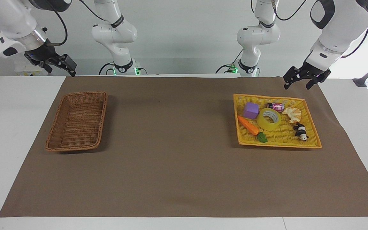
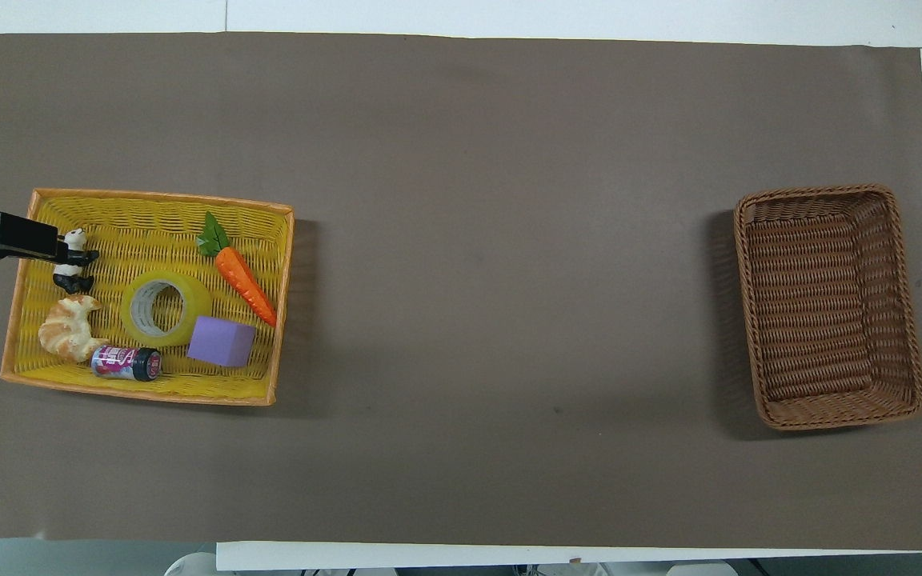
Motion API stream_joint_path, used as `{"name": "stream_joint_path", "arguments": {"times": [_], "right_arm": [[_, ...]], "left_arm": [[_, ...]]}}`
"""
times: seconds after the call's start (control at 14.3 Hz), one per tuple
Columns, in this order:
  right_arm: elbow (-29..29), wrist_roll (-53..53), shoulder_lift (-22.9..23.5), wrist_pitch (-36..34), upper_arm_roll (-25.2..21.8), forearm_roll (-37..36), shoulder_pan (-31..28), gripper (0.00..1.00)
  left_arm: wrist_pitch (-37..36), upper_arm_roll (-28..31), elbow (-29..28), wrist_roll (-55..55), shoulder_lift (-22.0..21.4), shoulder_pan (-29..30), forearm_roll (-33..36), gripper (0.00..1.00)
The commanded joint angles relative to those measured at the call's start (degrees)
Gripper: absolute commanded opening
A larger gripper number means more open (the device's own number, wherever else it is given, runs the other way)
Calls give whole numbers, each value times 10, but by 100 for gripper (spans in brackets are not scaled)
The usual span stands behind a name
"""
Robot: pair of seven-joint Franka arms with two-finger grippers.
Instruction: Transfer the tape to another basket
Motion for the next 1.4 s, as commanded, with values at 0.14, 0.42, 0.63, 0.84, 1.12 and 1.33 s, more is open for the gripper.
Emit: {"name": "stream_joint_path", "arguments": {"times": [0.14, 0.42, 0.63, 0.84, 1.12, 1.33], "right_arm": [[-11, -14, -8, 4, 4, 0, -6, 100], [-11, -14, -8, 4, 4, 0, -6, 100], [-11, -14, -8, 4, 4, 0, -6, 100], [-11, -14, -8, 4, 4, 0, -6, 100], [-11, -14, -8, 4, 4, 0, -6, 100], [-11, -14, -8, 4, 4, 0, -6, 100]], "left_arm": [[-1, -1, 0, -4, -6, 2, 9, 100], [-9, -2, -1, -7, -7, 1, 9, 100], [-1, -2, -23, -13, -16, 2, 10, 100], [101, -3, -146, -8, -65, 28, 10, 100], [190, -2, -243, 3, -66, 42, 10, 100], [304, -3, -300, 15, -28, 51, 10, 100]]}}
